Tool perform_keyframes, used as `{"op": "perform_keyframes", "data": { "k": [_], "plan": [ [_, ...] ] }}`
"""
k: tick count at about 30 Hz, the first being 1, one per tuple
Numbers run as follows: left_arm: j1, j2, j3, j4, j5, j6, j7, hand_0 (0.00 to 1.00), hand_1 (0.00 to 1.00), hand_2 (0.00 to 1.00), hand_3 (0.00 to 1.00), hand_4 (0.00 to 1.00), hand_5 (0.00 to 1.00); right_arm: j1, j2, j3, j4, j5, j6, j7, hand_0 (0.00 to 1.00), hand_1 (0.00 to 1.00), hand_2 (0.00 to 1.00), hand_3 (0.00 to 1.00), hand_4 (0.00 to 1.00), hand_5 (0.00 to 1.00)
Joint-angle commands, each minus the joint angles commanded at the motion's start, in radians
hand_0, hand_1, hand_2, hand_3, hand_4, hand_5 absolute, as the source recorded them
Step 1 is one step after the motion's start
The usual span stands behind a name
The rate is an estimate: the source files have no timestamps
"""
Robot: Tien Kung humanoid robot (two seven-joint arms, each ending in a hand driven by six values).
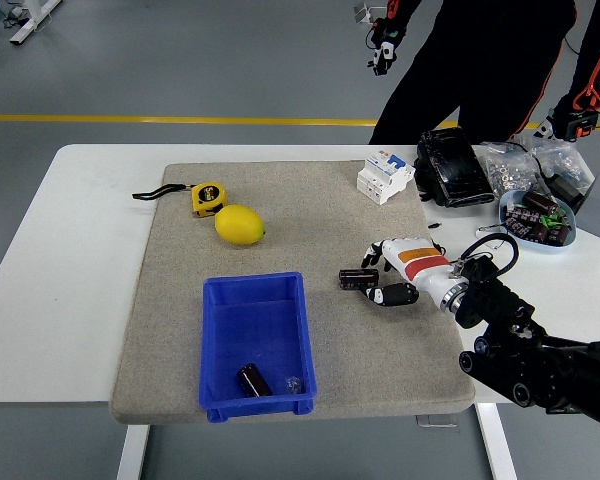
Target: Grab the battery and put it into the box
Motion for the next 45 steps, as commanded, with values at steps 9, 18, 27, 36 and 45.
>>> {"op": "perform_keyframes", "data": {
  "k": [9,18,27,36,45],
  "plan": [
    [-0.004,-0.004,0.009,-0.002,-0.009,0.002,-0.004,0.661,0.658,0.665,0.582,0.627,0.582,-0.009,0.004,-0.021,-0.017,0.026,-0.005,0.001,0.298,0.430,0.520,0.509,0.726,0.351],
    [-0.007,-0.006,0.007,-0.003,-0.004,0.001,-0.006,0.659,0.661,0.664,0.582,0.627,0.582,-0.012,0.006,-0.026,-0.019,0.042,-0.010,0.006,0.305,0.434,0.521,0.510,0.708,0.335],
    [-0.002,-0.007,0.006,-0.003,-0.001,-0.002,-0.005,0.659,0.663,0.662,0.581,0.627,0.581,-0.021,0.010,-0.041,-0.031,0.056,-0.014,0.010,0.194,0.377,0.495,0.495,0.673,0.340],
    [0.005,-0.005,0.000,-0.003,0.009,-0.006,-0.004,0.659,0.663,0.659,0.581,0.627,0.581,-0.030,0.010,-0.039,-0.019,0.035,-0.018,0.010,0.171,0.344,0.468,0.483,0.668,0.346],
    [0.005,-0.002,-0.002,-0.002,0.012,-0.007,-0.003,0.659,0.656,0.657,0.581,0.627,0.581,-0.026,0.006,-0.023,-0.010,0.042,-0.004,0.020,0.145,0.311,0.451,0.460,0.636,0.347]
  ]
}}
